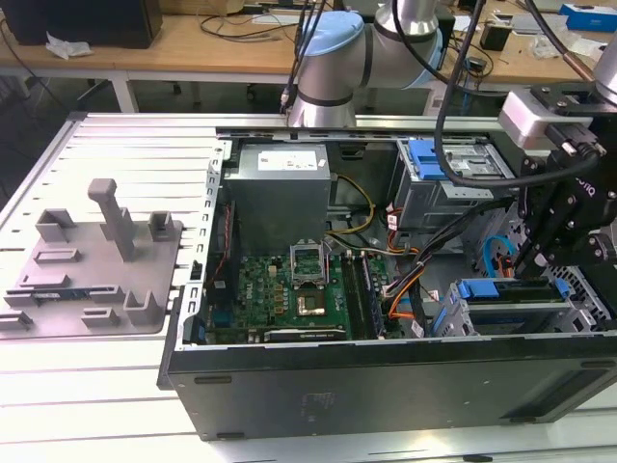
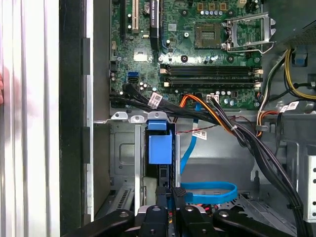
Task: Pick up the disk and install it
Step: 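Insert the second disk wire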
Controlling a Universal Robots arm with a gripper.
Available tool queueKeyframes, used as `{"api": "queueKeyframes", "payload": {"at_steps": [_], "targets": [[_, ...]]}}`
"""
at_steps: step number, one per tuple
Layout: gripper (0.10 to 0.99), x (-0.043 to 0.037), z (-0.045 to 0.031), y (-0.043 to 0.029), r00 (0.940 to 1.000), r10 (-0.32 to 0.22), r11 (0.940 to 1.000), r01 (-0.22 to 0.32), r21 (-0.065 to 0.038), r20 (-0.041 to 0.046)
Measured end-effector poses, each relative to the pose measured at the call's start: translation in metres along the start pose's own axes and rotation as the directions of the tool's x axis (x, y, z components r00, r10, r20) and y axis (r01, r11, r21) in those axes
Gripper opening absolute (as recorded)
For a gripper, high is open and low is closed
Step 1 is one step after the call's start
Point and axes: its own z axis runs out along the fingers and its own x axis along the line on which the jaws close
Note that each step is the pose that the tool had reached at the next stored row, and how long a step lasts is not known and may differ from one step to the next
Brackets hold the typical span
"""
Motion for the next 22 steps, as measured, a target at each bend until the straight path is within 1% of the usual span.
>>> {"api": "queueKeyframes", "payload": {"at_steps": [22], "targets": [[0.161, -0.0003, 0.0106, -0.0009, 1.0, 0.002, 1.0, -0.002, 0.0, 0.0]]}}
